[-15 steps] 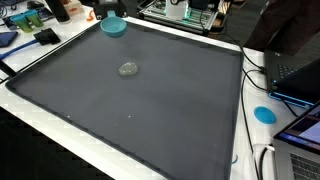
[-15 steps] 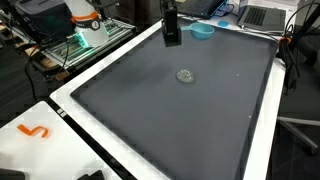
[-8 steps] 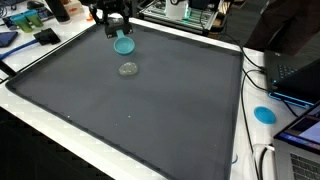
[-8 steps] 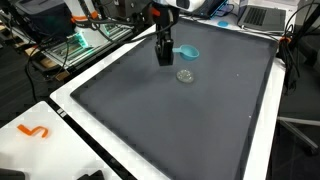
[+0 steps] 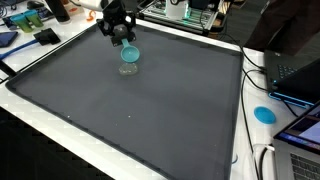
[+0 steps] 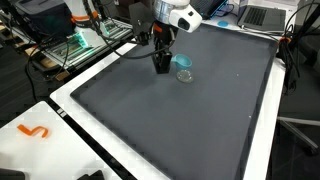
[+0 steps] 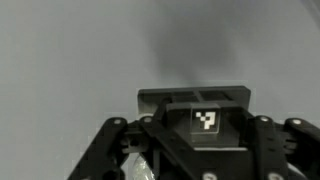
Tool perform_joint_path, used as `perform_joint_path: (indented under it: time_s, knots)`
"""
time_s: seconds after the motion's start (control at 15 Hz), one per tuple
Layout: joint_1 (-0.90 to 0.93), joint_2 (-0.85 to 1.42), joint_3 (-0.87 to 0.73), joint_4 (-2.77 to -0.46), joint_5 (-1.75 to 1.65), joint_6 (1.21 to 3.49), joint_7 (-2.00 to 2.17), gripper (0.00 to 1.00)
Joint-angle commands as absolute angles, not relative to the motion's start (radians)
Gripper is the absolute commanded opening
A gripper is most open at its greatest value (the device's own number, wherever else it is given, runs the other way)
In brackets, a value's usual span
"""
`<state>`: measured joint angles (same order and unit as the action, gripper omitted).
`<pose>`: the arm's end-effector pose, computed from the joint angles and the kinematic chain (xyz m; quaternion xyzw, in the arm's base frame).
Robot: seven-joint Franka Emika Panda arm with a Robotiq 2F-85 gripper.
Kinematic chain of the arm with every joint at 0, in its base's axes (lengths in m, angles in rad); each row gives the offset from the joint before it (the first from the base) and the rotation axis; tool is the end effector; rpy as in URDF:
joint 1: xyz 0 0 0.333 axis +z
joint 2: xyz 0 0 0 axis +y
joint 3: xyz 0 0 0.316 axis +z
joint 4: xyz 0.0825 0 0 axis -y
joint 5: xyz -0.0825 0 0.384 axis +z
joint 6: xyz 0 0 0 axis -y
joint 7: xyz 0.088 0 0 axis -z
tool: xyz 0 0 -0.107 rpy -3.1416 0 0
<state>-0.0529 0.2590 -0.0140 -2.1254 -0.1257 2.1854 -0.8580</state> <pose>0.5482 -0.0413 0.2729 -0.9004 -0.4206 0.1107 0.0002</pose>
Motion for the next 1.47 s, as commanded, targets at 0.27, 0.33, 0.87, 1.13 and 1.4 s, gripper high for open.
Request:
perform_joint_path:
  time_s: [0.27,0.33,0.87,1.13,1.4]
  knots:
    - [-0.057,0.335,-0.005,-2.076,-0.152,2.231,-0.775,0.31]
    - [-0.058,0.342,-0.004,-2.07,-0.152,2.237,-0.771,0.31]
    - [-0.04,0.411,-0.016,-2.001,-0.232,2.157,-0.704,0.31]
    - [-0.028,0.446,-0.011,-1.966,-0.275,2.086,-0.687,0.31]
    - [-0.023,0.487,-0.008,-1.935,-0.301,2.046,-0.682,0.31]
